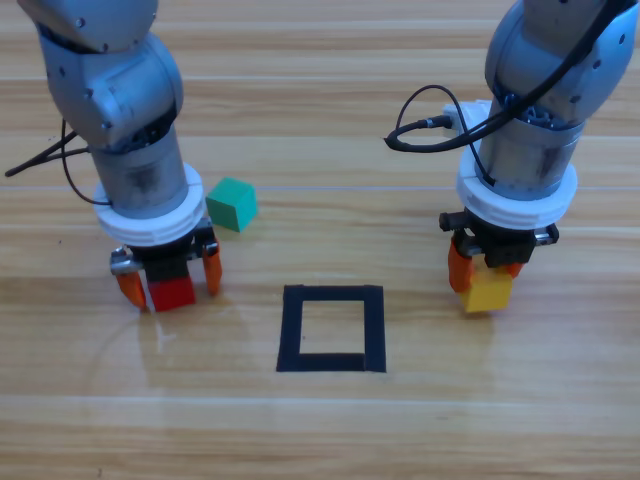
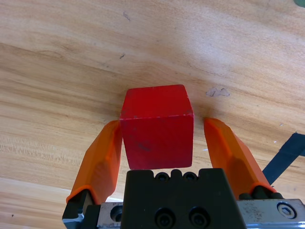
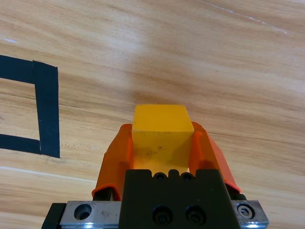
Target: Stack the blocks in the rectangular block: red at the bottom, yellow in the middle, green on top
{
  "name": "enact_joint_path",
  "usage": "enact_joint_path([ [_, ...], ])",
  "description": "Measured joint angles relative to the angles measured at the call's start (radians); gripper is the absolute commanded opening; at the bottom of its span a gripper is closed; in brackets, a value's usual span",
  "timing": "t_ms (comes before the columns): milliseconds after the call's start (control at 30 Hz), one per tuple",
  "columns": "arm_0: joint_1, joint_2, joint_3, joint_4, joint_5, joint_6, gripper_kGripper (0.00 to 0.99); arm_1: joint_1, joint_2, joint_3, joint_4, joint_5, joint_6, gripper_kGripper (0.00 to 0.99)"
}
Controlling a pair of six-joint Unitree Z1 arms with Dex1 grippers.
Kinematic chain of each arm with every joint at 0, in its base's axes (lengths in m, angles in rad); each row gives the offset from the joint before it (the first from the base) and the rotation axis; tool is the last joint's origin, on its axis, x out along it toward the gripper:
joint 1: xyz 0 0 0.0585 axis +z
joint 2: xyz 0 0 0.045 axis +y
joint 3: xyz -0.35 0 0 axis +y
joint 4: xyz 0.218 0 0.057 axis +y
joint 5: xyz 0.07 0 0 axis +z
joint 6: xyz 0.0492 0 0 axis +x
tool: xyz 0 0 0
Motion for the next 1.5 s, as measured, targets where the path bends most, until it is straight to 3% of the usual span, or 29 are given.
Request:
enact_joint_path([
  [367,0.001,0.000,0.000,-0.006,0.000,0.013,0.718,0.000,0.000,0.000,0.000,-0.009,-0.001,0.187],
  [533,0.016,0.000,0.002,-0.016,-0.008,0.025,0.310,0.000,0.000,0.000,0.000,-0.009,-0.005,0.187],
  [767,0.061,-0.035,0.071,-0.041,-0.019,0.074,0.000,0.000,0.000,0.000,0.000,-0.009,-0.006,0.187],
  [1033,0.075,-0.047,0.024,0.041,-0.051,0.235,0.000,-0.001,0.000,0.005,0.000,-0.009,-0.006,0.187],
  [1167,0.008,-0.051,-0.120,0.081,-0.083,0.275,0.000,-0.004,0.000,0.011,0.000,-0.009,-0.006,0.187],
  [1267,-0.056,-0.053,-0.145,0.092,-0.119,0.299,0.000,-0.005,0.000,0.012,0.000,-0.009,-0.006,0.187],
  [1500,-0.220,-0.049,-0.151,0.100,-0.119,0.215,0.000,-0.006,0.000,0.013,0.000,-0.009,-0.006,0.187],
])
